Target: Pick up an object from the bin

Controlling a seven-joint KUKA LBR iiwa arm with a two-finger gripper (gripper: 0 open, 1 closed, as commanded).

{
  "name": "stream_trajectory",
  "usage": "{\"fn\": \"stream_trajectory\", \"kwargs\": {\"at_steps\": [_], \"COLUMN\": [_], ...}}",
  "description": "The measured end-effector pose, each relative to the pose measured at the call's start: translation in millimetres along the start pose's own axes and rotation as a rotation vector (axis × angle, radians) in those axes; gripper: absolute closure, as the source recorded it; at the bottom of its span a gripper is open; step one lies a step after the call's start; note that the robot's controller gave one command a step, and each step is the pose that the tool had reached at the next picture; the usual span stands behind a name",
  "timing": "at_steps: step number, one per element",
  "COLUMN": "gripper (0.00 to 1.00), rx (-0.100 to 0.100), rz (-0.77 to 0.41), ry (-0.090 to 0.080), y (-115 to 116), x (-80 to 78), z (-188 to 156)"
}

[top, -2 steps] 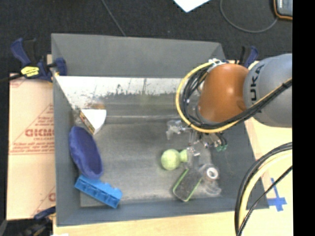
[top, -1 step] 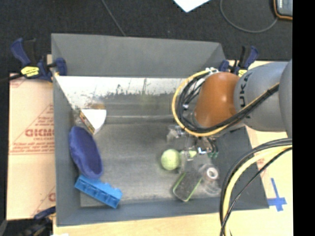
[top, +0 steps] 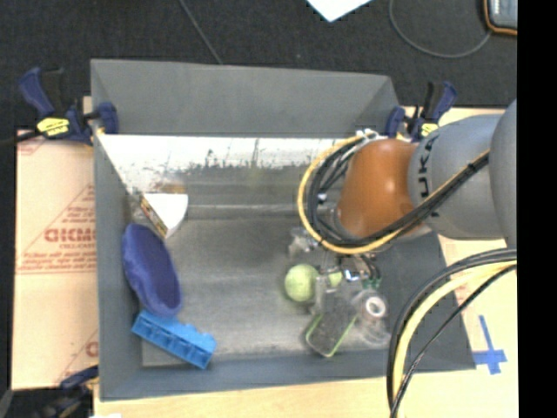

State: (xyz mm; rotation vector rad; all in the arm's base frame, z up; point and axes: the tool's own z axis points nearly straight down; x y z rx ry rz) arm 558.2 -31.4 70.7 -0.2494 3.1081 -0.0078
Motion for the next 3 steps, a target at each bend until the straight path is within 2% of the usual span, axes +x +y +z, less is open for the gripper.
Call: {"fn": "stream_trajectory", "kwargs": {"at_steps": [1, 2, 3], "gripper": [1.00, 1.00, 1.00], "rx": [-0.002, -0.002, -0.003], "rz": [0.065, 0.072, 0.072], "ry": [0.003, 0.003, 0.014], "y": [4, 4, 4], "x": [-4.3, -4.9, -2.8], "z": [0, 0, -35]}}
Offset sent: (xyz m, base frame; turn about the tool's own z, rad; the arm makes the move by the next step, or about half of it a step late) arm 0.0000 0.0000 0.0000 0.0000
